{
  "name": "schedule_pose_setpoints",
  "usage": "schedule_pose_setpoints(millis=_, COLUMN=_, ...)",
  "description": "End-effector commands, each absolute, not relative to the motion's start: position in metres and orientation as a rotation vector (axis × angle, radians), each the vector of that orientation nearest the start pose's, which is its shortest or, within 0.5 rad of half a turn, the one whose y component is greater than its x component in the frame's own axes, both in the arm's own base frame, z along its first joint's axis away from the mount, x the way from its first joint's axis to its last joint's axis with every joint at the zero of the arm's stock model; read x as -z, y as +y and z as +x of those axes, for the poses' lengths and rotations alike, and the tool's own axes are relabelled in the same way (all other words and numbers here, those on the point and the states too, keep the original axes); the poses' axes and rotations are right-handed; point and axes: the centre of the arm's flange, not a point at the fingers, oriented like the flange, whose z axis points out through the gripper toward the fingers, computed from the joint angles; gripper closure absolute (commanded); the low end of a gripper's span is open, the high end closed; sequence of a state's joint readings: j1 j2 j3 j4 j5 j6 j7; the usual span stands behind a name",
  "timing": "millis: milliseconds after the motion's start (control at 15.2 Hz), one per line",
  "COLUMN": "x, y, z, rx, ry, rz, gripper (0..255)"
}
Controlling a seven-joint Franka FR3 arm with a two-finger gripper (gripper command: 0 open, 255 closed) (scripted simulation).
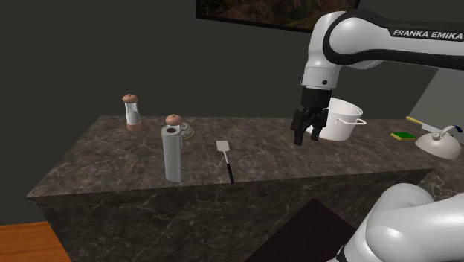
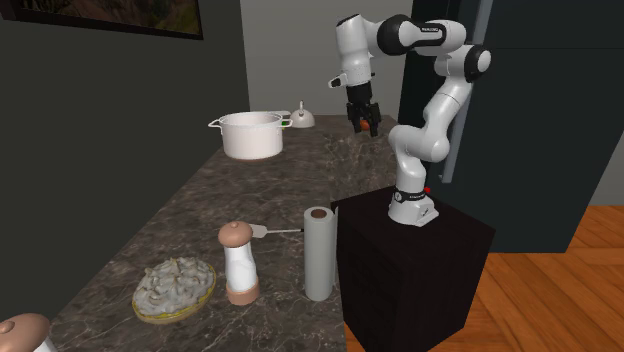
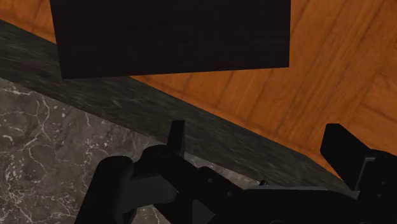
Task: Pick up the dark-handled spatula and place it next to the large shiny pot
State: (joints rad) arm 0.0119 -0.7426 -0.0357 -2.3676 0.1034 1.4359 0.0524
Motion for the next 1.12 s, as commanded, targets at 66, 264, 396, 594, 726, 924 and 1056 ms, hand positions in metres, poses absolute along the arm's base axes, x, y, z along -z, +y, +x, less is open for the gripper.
schedule_pose_setpoints(millis=66, x=-0.555, y=0.007, z=0.311, rx=-0.283, ry=0.114, rz=-3.006, gripper=0)
schedule_pose_setpoints(millis=264, x=-0.533, y=0.02, z=0.339, rx=-0.264, ry=0.186, rz=-3.016, gripper=0)
schedule_pose_setpoints(millis=396, x=-0.518, y=0.027, z=0.358, rx=-0.251, ry=0.234, rz=-3.021, gripper=0)
schedule_pose_setpoints(millis=594, x=-0.497, y=0.037, z=0.387, rx=-0.231, ry=0.306, rz=-3.028, gripper=0)
schedule_pose_setpoints(millis=726, x=-0.482, y=0.043, z=0.407, rx=-0.218, ry=0.354, rz=-3.031, gripper=0)
schedule_pose_setpoints(millis=924, x=-0.461, y=0.05, z=0.437, rx=-0.198, ry=0.427, rz=-3.035, gripper=0)
schedule_pose_setpoints(millis=1056, x=-0.446, y=0.054, z=0.458, rx=-0.184, ry=0.475, rz=-3.036, gripper=0)
